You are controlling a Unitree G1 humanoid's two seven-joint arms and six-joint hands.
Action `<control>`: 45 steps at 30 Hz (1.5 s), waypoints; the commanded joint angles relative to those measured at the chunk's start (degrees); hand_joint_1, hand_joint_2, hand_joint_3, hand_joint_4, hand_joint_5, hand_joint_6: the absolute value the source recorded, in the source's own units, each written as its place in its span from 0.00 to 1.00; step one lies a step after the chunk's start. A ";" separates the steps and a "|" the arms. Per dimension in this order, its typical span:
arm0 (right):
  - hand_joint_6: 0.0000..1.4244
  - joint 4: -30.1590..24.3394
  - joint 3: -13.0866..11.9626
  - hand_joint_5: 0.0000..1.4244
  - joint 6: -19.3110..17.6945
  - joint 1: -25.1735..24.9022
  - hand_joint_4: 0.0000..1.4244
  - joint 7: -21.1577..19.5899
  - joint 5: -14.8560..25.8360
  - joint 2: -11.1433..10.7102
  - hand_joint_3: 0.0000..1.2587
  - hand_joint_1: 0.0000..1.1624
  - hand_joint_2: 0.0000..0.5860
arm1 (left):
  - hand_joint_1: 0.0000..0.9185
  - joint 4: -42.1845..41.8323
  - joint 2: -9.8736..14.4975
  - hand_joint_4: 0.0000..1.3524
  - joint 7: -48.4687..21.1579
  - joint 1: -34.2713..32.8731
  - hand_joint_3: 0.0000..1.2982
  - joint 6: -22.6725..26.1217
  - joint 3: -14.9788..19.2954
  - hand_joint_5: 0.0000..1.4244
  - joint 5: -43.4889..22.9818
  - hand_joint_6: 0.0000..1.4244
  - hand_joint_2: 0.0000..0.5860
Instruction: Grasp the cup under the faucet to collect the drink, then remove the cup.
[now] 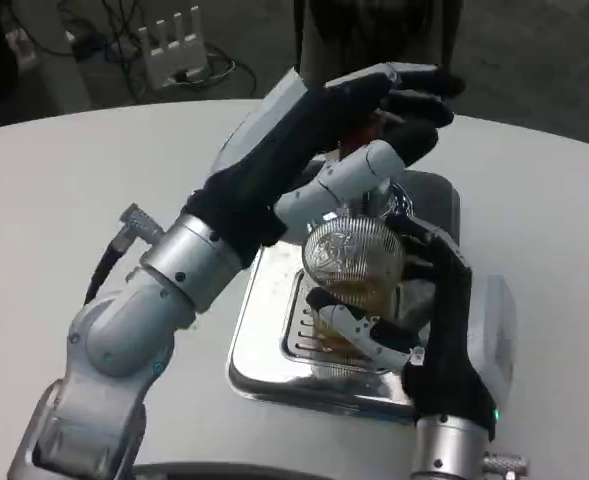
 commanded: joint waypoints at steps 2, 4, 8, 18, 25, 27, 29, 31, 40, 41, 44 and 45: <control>0.77 -4.95 1.43 0.69 -0.82 4.31 0.56 1.24 -0.74 2.90 0.47 0.80 0.29 | 0.00 -2.51 -0.84 0.17 -2.22 2.61 0.10 3.65 1.11 0.26 -4.54 0.26 0.10; 0.77 -6.25 1.41 0.69 -0.57 5.08 0.57 1.87 -0.52 2.76 0.47 0.80 0.29 | 0.00 -3.31 -1.25 0.14 -2.56 3.11 0.05 4.52 1.45 0.23 -6.08 0.24 0.09; 0.77 -9.56 1.63 0.70 -0.39 6.89 0.57 4.13 -0.21 1.99 0.47 0.80 0.29 | 0.00 -6.04 -1.99 0.09 -3.19 3.69 0.01 6.89 2.38 0.19 -9.53 0.20 0.09; 0.79 -15.25 1.23 0.70 0.81 9.81 0.57 9.33 -0.09 1.33 0.48 0.80 0.29 | 0.00 -11.55 -2.74 0.06 -3.52 5.13 0.00 11.58 4.40 0.17 -14.94 0.15 0.10; 0.79 -19.11 1.21 0.71 1.10 13.26 0.58 10.78 -0.58 0.99 0.48 0.80 0.29 | 0.00 -15.35 -1.32 0.00 -5.10 5.82 0.00 12.96 5.07 0.00 -16.83 0.00 0.11; 0.79 -19.79 1.00 0.71 1.10 13.81 0.58 11.26 -0.44 0.74 0.48 0.80 0.29 | 0.00 -16.51 -1.26 0.00 -5.26 6.19 0.00 13.63 5.45 0.00 -17.60 0.00 0.11; 0.80 -20.74 0.96 0.71 1.01 14.56 0.58 11.77 -0.66 0.36 0.48 0.80 0.29 | 0.00 -17.88 -1.94 0.00 -4.53 7.26 0.00 14.43 6.17 0.00 -18.92 0.00 0.11; 0.80 -21.53 0.80 0.71 1.09 15.28 0.58 12.20 -0.70 0.36 0.48 0.80 0.29 | 0.00 -18.93 -2.44 0.00 -3.98 8.15 0.00 15.19 6.78 0.00 -19.93 0.00 0.11; 0.81 -25.88 0.68 0.71 0.94 19.81 0.58 14.19 -0.58 -0.24 0.48 0.80 0.29 | 0.00 -24.66 -0.40 0.00 -2.60 13.80 0.00 16.03 10.18 0.00 -19.14 0.00 0.11; 0.81 -26.29 0.73 0.71 0.88 20.38 0.58 14.43 -0.60 -0.23 0.48 0.80 0.29 | 0.00 -25.37 -0.10 0.00 -2.39 14.39 0.00 15.88 10.49 0.00 -18.61 0.00 0.11; 0.82 -27.62 0.97 0.71 0.60 22.17 0.58 14.91 -0.80 -0.40 0.48 0.80 0.29 | 0.00 -28.74 1.64 0.00 -1.12 17.39 0.00 15.49 11.68 0.00 -15.58 0.00 0.12; 0.82 -27.88 0.99 0.71 0.47 22.62 0.58 14.99 -0.91 -0.39 0.48 0.80 0.29 | 0.00 -29.68 2.09 0.00 -0.74 18.25 0.00 15.54 11.95 0.00 -14.83 0.00 0.12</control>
